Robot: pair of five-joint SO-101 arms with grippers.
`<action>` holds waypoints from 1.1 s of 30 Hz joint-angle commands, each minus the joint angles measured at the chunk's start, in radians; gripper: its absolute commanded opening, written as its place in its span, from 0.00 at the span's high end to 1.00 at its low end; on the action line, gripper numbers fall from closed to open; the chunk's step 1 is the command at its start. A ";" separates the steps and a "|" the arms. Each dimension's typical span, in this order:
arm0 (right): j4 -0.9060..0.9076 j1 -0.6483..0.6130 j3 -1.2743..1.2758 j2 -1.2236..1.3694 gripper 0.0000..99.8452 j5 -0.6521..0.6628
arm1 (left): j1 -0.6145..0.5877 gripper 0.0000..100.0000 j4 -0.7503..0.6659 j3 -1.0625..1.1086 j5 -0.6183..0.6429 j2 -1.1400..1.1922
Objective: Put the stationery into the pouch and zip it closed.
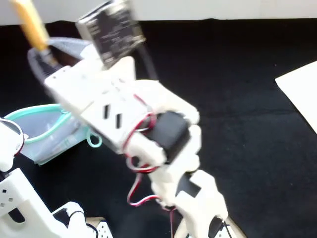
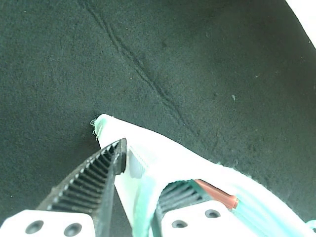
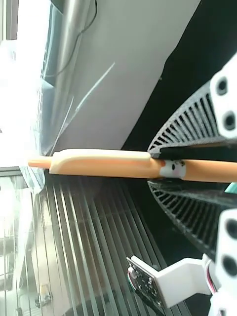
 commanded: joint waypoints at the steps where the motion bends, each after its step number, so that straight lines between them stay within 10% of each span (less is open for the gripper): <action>1: -0.104 -0.030 -0.117 0.084 0.99 0.012 | 0.013 0.99 -0.011 0.039 -0.015 0.007; 33: -0.245 -0.054 -0.119 0.206 0.99 -0.026 | -0.033 0.99 -0.130 0.039 0.127 0.016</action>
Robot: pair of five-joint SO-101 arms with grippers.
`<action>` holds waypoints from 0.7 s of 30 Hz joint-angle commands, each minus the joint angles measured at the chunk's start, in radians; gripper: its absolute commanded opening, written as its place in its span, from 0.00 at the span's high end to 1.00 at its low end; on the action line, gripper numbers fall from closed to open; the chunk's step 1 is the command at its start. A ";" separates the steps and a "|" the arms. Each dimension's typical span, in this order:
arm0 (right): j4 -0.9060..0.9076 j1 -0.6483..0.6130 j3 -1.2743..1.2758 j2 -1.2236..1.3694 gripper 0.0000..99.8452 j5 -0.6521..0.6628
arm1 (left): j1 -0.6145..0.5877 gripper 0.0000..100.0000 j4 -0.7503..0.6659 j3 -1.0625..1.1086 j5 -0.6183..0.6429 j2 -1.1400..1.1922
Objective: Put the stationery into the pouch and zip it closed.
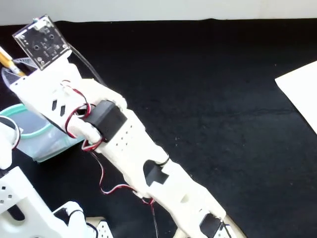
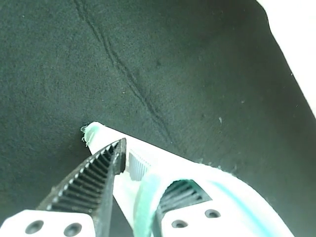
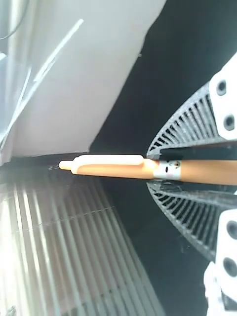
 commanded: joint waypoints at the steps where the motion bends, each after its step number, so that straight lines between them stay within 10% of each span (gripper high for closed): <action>1: -0.018 -0.021 -0.122 -0.090 0.99 -0.006 | -0.002 0.99 -0.031 0.022 0.020 0.016; 21: 0.591 0.028 -0.039 -0.453 0.99 0.227 | 0.004 0.99 -0.023 0.031 -0.020 0.016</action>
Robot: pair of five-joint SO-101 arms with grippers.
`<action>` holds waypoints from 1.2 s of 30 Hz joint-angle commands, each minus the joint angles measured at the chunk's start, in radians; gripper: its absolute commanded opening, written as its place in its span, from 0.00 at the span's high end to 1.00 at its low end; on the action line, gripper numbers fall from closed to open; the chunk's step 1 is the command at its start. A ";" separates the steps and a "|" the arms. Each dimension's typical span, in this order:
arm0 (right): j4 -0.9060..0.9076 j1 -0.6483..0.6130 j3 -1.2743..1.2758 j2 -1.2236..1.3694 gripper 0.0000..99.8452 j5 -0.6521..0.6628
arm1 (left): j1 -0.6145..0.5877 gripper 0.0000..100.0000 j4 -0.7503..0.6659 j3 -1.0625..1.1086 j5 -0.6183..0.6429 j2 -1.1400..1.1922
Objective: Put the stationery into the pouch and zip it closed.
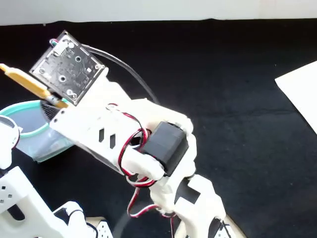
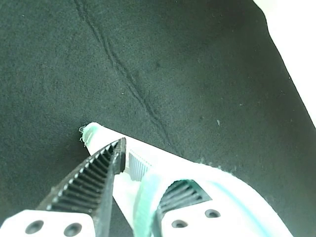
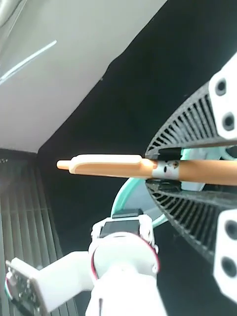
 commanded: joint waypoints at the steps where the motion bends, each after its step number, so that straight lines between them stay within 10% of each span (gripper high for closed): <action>1: 0.012 0.028 0.012 -0.111 0.99 0.029 | 0.005 0.99 -0.018 0.028 -0.037 0.016; 15: 0.004 0.027 1.049 -0.562 0.99 0.195 | 0.021 0.99 -0.017 0.027 -0.043 0.015; 36: 0.010 0.027 1.106 -0.682 0.99 0.199 | 0.200 0.99 0.055 0.159 -0.181 0.007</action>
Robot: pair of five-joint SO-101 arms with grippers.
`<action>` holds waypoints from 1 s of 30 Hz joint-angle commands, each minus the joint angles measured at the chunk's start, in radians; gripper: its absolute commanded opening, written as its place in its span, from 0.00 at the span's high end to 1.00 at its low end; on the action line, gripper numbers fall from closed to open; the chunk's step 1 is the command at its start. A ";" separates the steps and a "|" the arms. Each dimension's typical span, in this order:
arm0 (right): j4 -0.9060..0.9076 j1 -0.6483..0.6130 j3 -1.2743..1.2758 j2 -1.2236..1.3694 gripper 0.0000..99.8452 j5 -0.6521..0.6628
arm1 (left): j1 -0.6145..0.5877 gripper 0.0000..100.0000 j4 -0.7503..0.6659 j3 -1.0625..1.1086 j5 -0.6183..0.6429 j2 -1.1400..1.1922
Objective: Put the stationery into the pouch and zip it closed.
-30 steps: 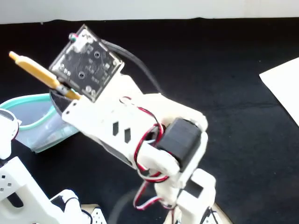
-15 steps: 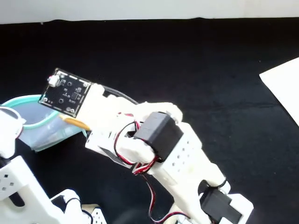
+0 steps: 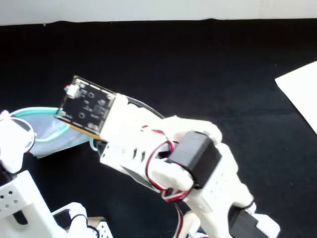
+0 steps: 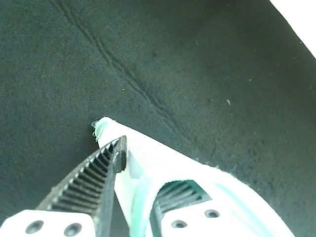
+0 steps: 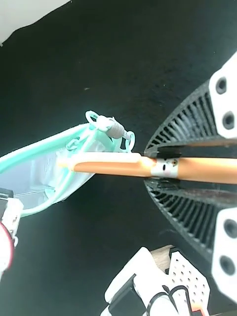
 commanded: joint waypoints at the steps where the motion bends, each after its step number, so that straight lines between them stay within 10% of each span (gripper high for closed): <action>1: 0.008 0.010 0.024 -0.030 0.99 0.002 | 0.039 0.99 0.020 0.097 -0.011 0.010; 30: -0.117 -0.071 0.125 0.171 0.99 -0.031 | 0.223 0.99 0.081 0.202 -0.006 0.008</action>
